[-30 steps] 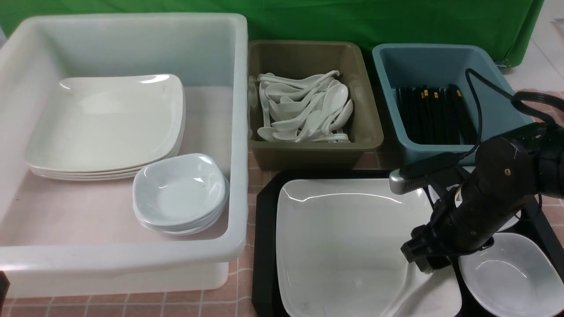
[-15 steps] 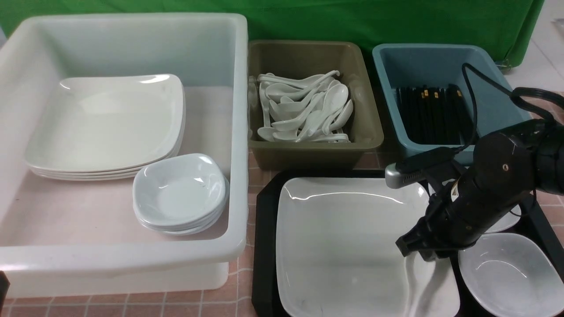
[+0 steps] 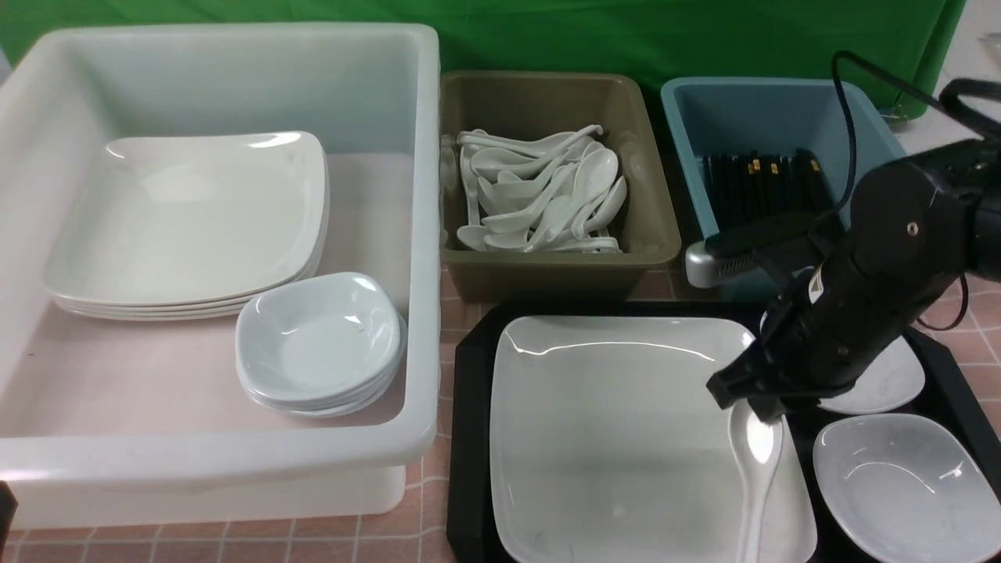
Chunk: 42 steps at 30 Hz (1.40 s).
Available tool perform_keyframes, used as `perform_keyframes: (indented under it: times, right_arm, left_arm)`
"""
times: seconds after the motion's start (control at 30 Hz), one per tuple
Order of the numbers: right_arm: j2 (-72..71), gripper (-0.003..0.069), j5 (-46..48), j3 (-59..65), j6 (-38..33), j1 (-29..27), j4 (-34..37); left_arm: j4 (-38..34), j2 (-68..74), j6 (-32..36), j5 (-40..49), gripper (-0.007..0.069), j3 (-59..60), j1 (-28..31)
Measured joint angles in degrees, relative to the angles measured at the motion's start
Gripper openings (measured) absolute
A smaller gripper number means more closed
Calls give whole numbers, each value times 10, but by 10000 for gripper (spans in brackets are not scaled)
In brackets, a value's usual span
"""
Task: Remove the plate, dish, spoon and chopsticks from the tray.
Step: Use the right arm to put the soup spoon into the small storage box in the middle
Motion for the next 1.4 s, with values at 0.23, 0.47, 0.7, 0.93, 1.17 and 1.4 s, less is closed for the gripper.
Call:
perform_keyframes:
  times: [0.23,0.47,0.7,0.93,1.17,1.4]
  right_arm:
    - [-5,94,29,-104,21,0,0]
    - [6,94,-130,-201,63,0,0]
    - [110,94,-267,-321,98,0,-1]
    - [220,277,-330,-368,120,0,0]
    - [225,450,-221,-370,120,0,0]
    - [79,153,4,-372,-3,0,-1]
  left_arm:
    - [0,0,0,0,21,0,0]
    - [0,0,0,0,21,0,0]
    - [0,0,4,0,21,0,0]
    - [0,0,1,0,21,0,0]
    - [0,0,1,0,21,0,0]
    - [0,0,1,0,21,0,0]
